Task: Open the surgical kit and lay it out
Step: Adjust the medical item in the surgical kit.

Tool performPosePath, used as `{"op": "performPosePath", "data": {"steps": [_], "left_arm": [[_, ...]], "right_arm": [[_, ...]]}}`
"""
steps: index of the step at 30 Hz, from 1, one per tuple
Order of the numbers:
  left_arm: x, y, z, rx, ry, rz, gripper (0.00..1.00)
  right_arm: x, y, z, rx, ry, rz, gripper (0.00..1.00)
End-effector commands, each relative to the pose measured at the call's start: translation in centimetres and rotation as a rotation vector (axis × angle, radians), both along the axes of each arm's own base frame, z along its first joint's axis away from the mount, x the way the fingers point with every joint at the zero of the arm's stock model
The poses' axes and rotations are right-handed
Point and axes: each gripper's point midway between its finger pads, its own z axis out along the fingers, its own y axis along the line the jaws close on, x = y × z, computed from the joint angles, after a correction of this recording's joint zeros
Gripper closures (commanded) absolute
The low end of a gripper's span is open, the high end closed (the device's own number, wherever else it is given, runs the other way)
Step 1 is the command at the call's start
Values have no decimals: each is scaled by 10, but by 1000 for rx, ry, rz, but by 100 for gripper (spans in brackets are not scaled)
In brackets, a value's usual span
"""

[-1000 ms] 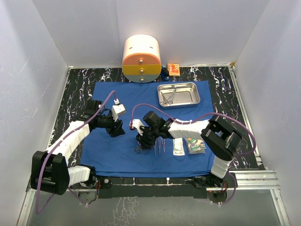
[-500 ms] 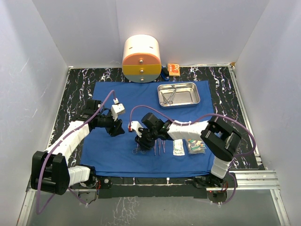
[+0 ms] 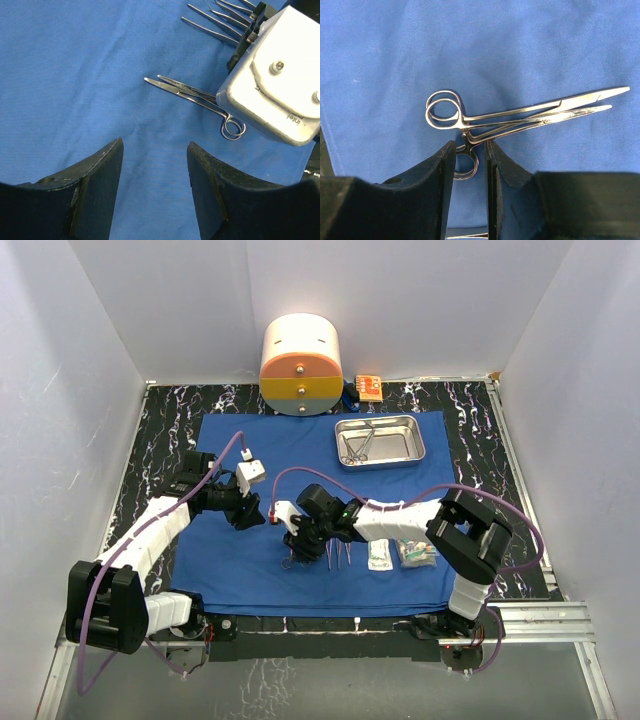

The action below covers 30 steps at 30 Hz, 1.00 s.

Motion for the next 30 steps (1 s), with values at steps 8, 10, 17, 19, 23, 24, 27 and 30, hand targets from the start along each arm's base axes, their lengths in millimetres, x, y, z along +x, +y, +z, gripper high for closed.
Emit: {"op": "performPosePath", "data": {"steps": [8, 10, 17, 19, 23, 24, 27, 30], "left_arm": [[2, -6, 13, -55, -14, 0, 48], [2, -6, 12, -54, -11, 0, 48], [2, -6, 13, -53, -12, -1, 48], [2, -5, 13, -52, -14, -3, 48], [1, -5, 11, -46, -12, -5, 48], [1, -5, 12, -46, -12, -5, 48], [1, -4, 11, -44, -12, -5, 48], [2, -4, 11, -43, -13, -4, 48]], "right_arm": [[12, 4, 5, 13, -121, -21, 75], [13, 4, 5, 12, -127, -22, 75], [12, 5, 7, 14, -120, -26, 75], [12, 6, 8, 18, -116, -27, 74], [12, 8, 11, 24, -107, -25, 70], [11, 8, 12, 25, -104, -24, 69], [10, 9, 12, 25, -96, -25, 68], [11, 9, 15, 28, -98, -28, 66]]}}
